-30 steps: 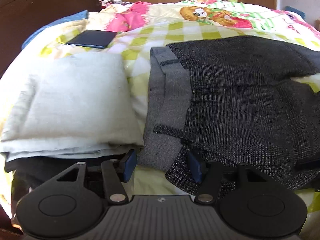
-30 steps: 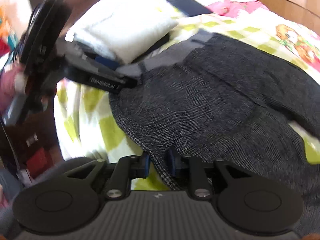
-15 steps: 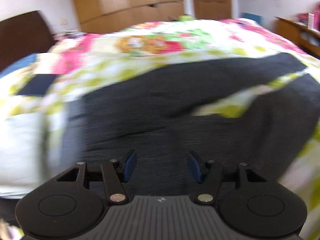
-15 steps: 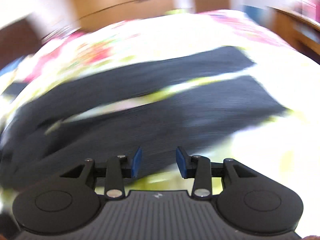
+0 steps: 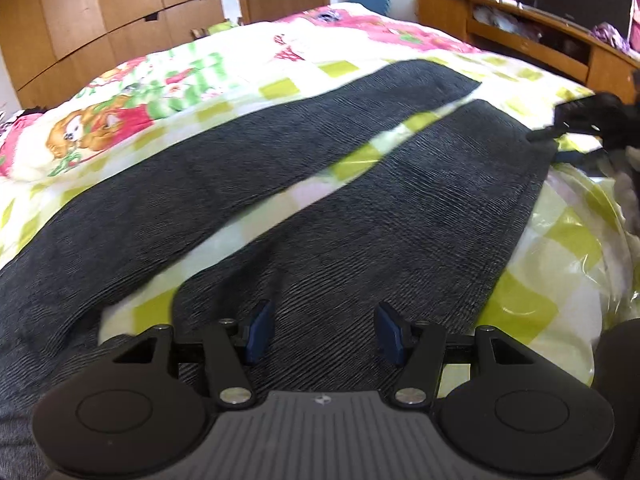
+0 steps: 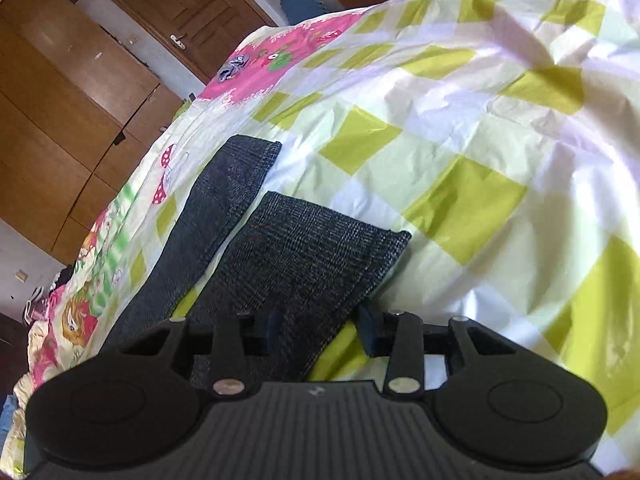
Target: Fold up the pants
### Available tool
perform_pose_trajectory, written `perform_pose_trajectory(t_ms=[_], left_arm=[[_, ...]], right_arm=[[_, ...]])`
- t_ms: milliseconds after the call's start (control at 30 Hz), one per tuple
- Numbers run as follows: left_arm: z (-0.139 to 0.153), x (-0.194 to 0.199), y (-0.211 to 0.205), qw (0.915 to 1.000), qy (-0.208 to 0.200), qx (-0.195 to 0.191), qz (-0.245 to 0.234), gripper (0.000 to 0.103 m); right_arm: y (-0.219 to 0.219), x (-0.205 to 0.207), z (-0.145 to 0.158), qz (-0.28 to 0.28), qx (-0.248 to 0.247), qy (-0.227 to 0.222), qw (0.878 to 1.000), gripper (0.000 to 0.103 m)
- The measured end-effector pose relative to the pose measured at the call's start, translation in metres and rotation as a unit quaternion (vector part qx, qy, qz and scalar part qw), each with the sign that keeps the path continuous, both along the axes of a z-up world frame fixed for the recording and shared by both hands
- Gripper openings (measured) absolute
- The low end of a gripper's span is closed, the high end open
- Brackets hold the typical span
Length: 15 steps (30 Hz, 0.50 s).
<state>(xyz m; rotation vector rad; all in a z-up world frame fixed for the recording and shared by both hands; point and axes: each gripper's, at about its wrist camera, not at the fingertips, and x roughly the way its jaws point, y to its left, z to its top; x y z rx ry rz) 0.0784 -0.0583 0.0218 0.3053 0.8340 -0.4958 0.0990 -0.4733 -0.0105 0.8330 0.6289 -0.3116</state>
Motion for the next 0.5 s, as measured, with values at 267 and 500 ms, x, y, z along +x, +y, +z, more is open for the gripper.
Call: perform_pose_trajectory(t_ms=[267, 500], left_arm=[[-0.002, 0.003, -0.031, 0.9998, 0.001, -0.005, -0.018, 0.069], [-0.019, 0.000, -0.037, 0.9997, 0.011, 0.005, -0.023, 0.070]], right_arm=[[-0.030, -0.079, 0.039, -0.003, -0.012, -0.056, 0.998, 0.004], [-0.031, -0.095, 0.019, -0.015, -0.078, 0.043, 0.996, 0.011]])
